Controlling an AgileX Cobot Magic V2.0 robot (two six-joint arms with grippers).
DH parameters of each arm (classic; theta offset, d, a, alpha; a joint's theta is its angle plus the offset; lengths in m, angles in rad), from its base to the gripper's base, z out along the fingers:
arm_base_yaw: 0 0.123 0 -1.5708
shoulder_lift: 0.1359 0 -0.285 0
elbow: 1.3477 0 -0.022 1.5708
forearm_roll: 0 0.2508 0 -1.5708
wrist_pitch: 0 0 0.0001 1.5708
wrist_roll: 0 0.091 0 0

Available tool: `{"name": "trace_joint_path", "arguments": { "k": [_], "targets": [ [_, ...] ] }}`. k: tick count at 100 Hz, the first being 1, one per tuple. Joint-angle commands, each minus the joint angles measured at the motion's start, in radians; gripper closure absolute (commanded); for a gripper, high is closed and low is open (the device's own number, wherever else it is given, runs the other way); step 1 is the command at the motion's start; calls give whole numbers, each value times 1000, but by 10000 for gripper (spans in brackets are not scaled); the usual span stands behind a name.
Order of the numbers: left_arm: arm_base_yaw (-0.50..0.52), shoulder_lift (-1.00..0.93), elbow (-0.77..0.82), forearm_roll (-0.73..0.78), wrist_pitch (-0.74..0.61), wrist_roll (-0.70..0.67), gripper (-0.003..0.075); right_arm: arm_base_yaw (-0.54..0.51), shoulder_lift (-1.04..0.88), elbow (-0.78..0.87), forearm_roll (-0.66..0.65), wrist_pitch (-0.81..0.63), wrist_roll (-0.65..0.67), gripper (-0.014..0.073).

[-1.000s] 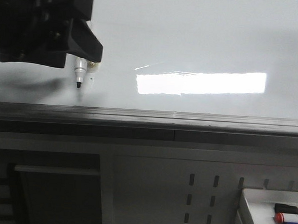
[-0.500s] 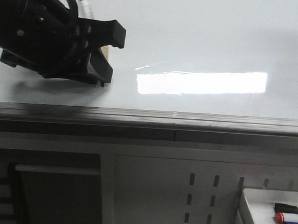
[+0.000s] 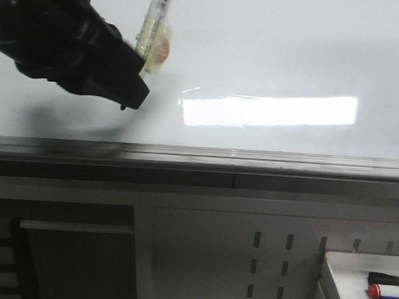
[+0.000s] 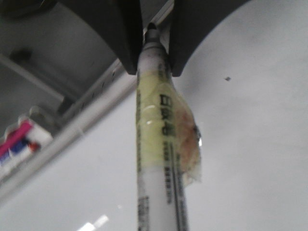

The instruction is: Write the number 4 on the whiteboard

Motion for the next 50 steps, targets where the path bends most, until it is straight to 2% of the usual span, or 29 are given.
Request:
{"name": "trace_joint_path", "arguments": {
  "k": [1, 8, 18, 42, 50],
  "targets": [
    [-60, -79, -30, 182, 148, 98, 740, 82, 59, -69, -28, -33, -93, 138],
    [-100, -114, -30, 201, 265, 210, 740, 146, 118, -107, -44, 1, -127, 138],
    [-141, -160, -30, 165, 344, 341, 740, 203, 206, -152, -72, 4, -136, 138],
    [-190, -257, -30, -6, 349, 529, 740, 256, 351, -229, -112, -7, -136, 138],
    [-190, -287, -30, -57, 350, 603, 740, 283, 364, -247, -112, -12, -180, 139]
  ]
}}
